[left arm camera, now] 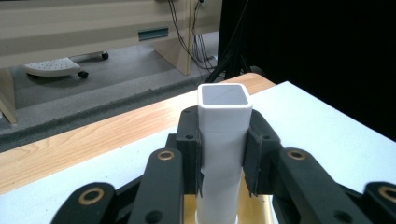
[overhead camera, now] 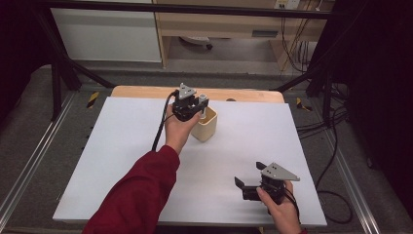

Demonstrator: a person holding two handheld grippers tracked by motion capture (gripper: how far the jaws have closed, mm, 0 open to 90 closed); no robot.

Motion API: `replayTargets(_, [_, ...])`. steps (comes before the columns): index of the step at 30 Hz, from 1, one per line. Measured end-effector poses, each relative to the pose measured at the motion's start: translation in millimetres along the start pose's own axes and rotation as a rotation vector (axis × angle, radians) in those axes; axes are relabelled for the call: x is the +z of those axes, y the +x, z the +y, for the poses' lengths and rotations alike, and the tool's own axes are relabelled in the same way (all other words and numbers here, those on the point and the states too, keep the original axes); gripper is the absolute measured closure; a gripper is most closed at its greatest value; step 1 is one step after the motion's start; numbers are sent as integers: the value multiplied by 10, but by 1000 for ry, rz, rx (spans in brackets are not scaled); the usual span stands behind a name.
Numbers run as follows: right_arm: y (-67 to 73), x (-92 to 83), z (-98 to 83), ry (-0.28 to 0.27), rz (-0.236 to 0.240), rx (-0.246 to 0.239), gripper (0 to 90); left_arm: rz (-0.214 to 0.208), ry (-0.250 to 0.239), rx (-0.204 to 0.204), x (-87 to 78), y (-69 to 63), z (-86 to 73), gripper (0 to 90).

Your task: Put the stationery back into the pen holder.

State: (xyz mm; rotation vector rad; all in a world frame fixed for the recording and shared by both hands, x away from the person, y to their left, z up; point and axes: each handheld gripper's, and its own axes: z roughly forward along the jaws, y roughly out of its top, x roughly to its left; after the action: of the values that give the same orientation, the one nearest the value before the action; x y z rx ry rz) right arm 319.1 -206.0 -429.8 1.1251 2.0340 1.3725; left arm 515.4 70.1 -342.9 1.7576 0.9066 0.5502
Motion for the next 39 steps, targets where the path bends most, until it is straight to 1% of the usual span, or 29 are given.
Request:
replayTargets(4, [0,1,-3,1,1,-2,29,1,4,-14,31,11,-50,712])
replayTargets(11, [-1,2,-2,3,6,1,29,-4,13,-10,64,9,-92,712])
replayTargets(17, [-3,1,0,3,10,-2,29,-6,18,-19,84,8,-132,712])
replayTargets(21, [5,7,-1,4,12,-3,29,-12,29,-11,96,-12,-165,712])
replayTargets(24, [2,3,-1,4,11,-3,29,-8,25,-15,97,-19,-181,712])
replayTargets(28, [6,10,0,7,13,-4,29,-12,35,-10,107,-33,-202,711])
replayTargets(32, [6,12,1,5,13,-3,29,-3,39,9,115,-51,-240,712])
replayTargets(35, [8,14,2,5,13,-3,29,-5,42,3,125,-66,-270,711])
replayTargets(39, [11,15,3,5,15,-7,29,-1,46,9,132,-78,-285,711])
